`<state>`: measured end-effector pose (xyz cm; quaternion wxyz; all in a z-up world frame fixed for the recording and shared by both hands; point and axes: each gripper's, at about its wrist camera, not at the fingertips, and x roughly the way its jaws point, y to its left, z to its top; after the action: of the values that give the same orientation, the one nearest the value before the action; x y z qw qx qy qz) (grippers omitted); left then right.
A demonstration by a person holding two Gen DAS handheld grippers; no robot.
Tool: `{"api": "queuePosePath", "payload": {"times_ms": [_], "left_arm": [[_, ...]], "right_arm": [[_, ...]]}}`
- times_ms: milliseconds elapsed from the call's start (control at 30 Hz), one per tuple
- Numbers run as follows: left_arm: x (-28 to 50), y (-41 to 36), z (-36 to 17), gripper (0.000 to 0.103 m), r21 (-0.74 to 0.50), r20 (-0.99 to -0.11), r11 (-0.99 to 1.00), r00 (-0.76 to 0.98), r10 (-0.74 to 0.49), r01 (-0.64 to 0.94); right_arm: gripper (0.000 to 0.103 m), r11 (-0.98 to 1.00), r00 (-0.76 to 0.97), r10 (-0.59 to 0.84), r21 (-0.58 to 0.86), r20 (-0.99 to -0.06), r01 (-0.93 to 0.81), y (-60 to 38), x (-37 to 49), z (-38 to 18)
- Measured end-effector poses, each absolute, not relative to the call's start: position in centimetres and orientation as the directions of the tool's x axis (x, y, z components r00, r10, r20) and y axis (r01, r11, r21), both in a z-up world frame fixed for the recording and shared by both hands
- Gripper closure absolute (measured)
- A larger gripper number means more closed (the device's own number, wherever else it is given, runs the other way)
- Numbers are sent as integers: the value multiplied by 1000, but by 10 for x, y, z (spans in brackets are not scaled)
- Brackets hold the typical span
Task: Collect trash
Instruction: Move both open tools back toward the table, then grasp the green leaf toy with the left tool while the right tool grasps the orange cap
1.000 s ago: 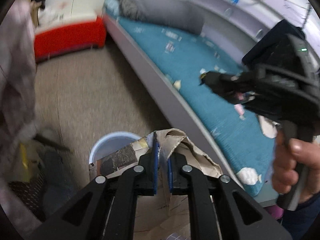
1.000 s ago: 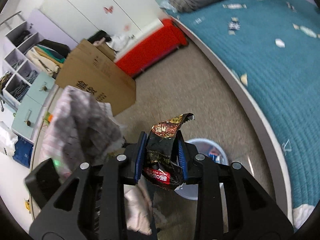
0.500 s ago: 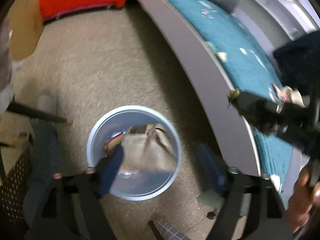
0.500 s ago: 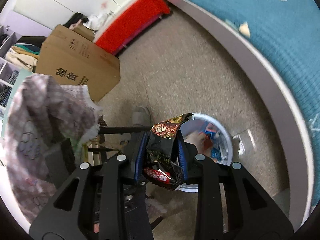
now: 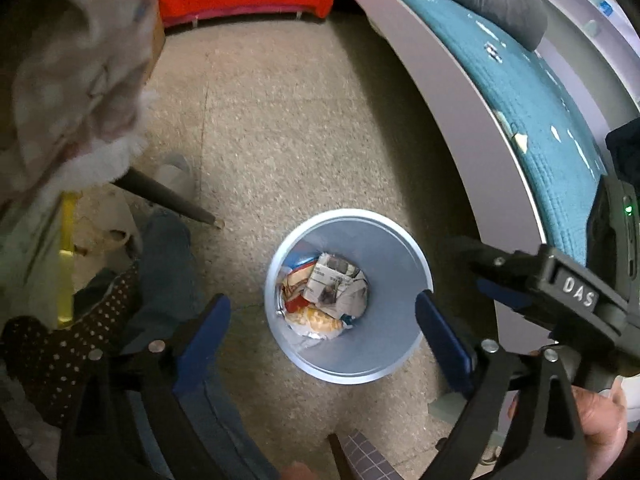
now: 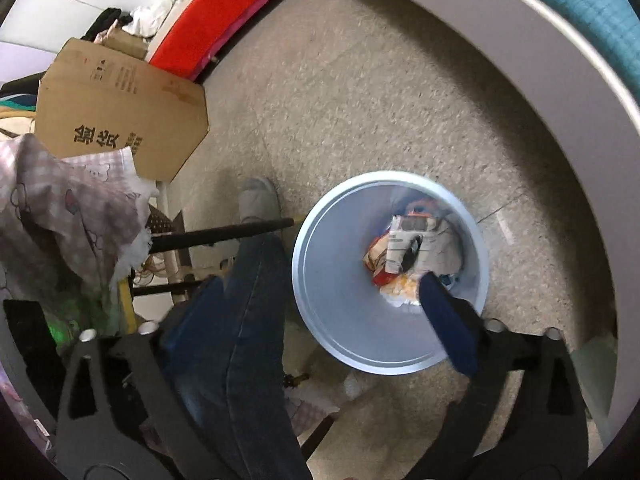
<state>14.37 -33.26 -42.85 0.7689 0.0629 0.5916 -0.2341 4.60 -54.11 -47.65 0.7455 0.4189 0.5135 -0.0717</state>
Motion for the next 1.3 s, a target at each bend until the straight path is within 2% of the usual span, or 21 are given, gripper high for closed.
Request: {"api": "queuePosePath", "payload": {"times_ms": [100,300,533,800,933,1100,1300], "left_arm": [[134,-336,-414,5,-147,-930,870,234,-284,470],[101,-345,-359,5,-155,-878,795,287,-383,586],[61,-348,-280,5,-129,-787,702,359,-503,700],[28,-310,-187,5,-34,-648,672,496,-578,739],[35,-269,-147,5,-5,-585,712,576,-572,702],[71,-204,-108,5,34,-524,807,698,-488,589],[139,-126,-92,5,42,-539,913,779,-321,405]], "right_arm": [[6,646,471,288,533,-834,547,-543,42,-465],[6,641,551,228,550,-803,536,-546,18,-419],[6,665,653,170,575,-738,477,-541,3,-339],[6,762,765,157,569,-625,309,-505,15,-235],[6,801,791,182,554,-584,225,-473,37,-198],[6,855,800,238,509,-552,97,-420,76,-157],[6,894,790,290,448,-541,-21,-351,125,-127]]}}
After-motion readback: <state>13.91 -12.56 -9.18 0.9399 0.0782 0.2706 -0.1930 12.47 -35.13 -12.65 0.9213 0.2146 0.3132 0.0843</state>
